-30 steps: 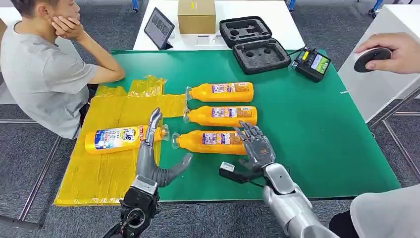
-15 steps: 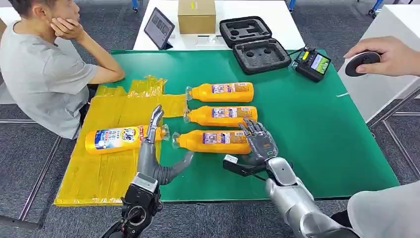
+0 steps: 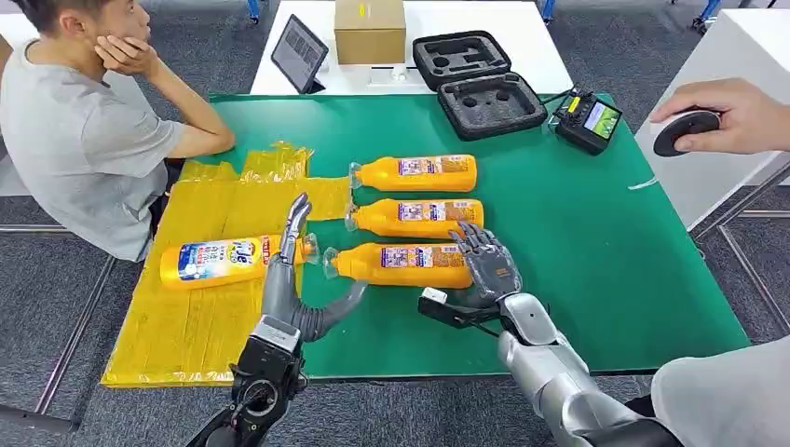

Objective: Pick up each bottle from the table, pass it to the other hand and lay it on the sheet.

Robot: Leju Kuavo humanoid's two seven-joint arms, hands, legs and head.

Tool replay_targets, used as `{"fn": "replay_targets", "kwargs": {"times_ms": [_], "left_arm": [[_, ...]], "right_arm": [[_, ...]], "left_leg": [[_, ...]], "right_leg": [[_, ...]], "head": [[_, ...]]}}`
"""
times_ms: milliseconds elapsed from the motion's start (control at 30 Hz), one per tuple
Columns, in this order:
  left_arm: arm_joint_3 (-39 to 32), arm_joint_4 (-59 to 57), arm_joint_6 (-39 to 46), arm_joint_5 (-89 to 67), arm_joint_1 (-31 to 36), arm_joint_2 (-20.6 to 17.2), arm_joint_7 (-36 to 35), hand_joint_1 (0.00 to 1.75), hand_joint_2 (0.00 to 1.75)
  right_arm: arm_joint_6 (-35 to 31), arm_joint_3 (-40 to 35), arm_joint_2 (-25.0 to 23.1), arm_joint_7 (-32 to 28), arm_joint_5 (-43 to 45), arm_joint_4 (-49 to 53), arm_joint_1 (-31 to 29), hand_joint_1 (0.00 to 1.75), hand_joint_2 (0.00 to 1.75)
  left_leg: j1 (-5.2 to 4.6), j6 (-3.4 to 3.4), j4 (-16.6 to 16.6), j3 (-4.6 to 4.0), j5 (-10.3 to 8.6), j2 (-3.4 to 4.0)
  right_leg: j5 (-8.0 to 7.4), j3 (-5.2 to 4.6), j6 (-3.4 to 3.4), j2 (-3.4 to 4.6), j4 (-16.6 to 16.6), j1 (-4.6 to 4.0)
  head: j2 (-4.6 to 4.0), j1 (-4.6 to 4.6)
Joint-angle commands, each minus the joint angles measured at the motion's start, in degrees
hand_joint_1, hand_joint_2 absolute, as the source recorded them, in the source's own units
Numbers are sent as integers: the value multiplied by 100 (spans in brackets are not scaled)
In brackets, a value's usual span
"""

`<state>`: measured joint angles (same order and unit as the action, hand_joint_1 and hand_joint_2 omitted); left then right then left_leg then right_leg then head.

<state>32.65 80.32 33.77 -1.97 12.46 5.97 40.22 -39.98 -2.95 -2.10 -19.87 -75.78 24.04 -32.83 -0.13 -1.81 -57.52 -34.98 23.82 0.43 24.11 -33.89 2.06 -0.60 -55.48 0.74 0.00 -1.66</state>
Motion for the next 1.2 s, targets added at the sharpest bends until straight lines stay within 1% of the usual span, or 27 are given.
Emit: {"fn": "replay_targets", "kwargs": {"times_ms": [33,233,267,367,400,433,500,567,633,667,733,767,867,900,1000,1033,1067,1100,1167,1200], "left_arm": [[146,-428,-9,72,212,-23,-22,0,175],[172,-433,-10,78,219,-33,-22,0,175],[172,-433,-10,78,219,-33,-22,0,175],[178,-410,10,82,220,-39,-22,0,175],[174,-399,9,90,212,-40,-22,0,175],[172,-385,24,83,197,-44,-22,0,175],[172,-385,24,83,197,-44,-22,0,175],[163,-369,28,75,174,-50,-22,0,175],[156,-363,32,76,167,-41,-22,0,175],[154,-362,28,73,166,-37,-22,0,175],[159,-363,31,68,174,-33,-22,0,175],[153,-357,22,84,182,-26,-22,0,175],[145,-398,16,84,207,-15,-22,0,175],[145,-398,16,84,207,-15,-22,0,175],[145,-398,16,84,207,-15,-22,0,175],[145,-398,16,84,207,-15,-22,0,175],[135,-428,-3,120,261,-2,-22,0,175],[133,-422,-21,127,275,3,-22,0,175],[135,-458,-51,140,341,34,-22,0,175],[134,-478,-52,137,357,50,-22,0,175]], "right_arm": [[-2,22,-100,-155,-26,-265,-44,0,175],[-2,-12,-129,-153,-54,-142,58,0,175],[-2,-12,-129,-153,-54,-142,58,0,175],[-2,-7,-134,-238,-11,-69,95,0,175],[-2,3,-155,-301,27,-38,113,0,175],[-2,-17,-172,-372,38,-35,111,0,175],[-2,-17,-172,-372,38,-35,111,0,175],[-2,-59,-249,-469,90,-120,42,0,175],[19,-88,-269,-434,94,-201,-19,0,175],[50,-113,-261,-397,75,-242,-57,0,175],[52,-135,-245,-395,75,-273,-89,0,175],[79,-133,-251,-454,130,-297,-106,0,175],[149,-139,-270,-448,151,-335,-132,0,175],[149,-139,-270,-448,151,-335,-132,0,175],[149,-139,-270,-448,151,-335,-132,0,175],[149,-139,-270,-448,151,-335,-132,0,175],[414,-143,-254,-313,167,-448,-218,0,175],[490,-126,-252,-297,199,-466,-253,0,175],[614,-170,-239,-259,188,-515,-371,0,175],[637,-188,-242,-249,174,-525,-413,0,175]], "left_leg": [[6,12,4,25,8,-5],[8,13,3,29,11,-7],[4,6,4,14,3,-7],[9,15,4,37,12,-9],[4,8,4,17,4,-7],[6,11,4,27,8,-5],[5,7,3,13,3,-4],[4,9,3,18,6,1],[5,9,2,15,5,-3],[7,13,2,26,11,2],[3,9,3,17,5,0],[9,14,0,28,12,0],[3,6,1,11,4,0],[4,10,0,20,9,3],[3,6,2,9,3,0],[4,10,1,20,8,-2],[4,9,1,18,7,-2],[7,12,0,27,11,-3],[3,8,-2,11,5,-1],[6,11,-4,18,9,-1]], "right_leg": [[8,26,-10,2,4,-5],[11,30,-11,2,5,-7],[4,14,-5,-3,4,-4],[13,38,-12,0,6,-8],[5,18,-6,-2,5,-4],[9,27,-9,2,5,-5],[4,13,-6,0,4,-4],[5,16,-8,6,3,-4],[5,15,-7,2,3,-5],[9,24,-10,9,2,-6],[6,15,-7,5,1,-2],[10,28,-11,8,2,-8],[3,11,-5,4,1,-2],[7,18,-7,9,1,-4],[2,8,-4,3,1,-2],[7,20,-8,4,0,-3],[6,17,-8,4,1,-3],[10,27,-10,5,0,-6],[5,11,-6,3,-2,-2],[8,18,-9,6,-4,-5]], "head": [[0,-2],[0,-2],[0,0],[0,0],[0,0],[0,-2],[0,0],[0,0],[0,0],[0,0],[0,0],[0,0],[0,0],[0,0],[0,0],[0,-2],[0,0],[0,0],[0,0],[0,-2]]}}
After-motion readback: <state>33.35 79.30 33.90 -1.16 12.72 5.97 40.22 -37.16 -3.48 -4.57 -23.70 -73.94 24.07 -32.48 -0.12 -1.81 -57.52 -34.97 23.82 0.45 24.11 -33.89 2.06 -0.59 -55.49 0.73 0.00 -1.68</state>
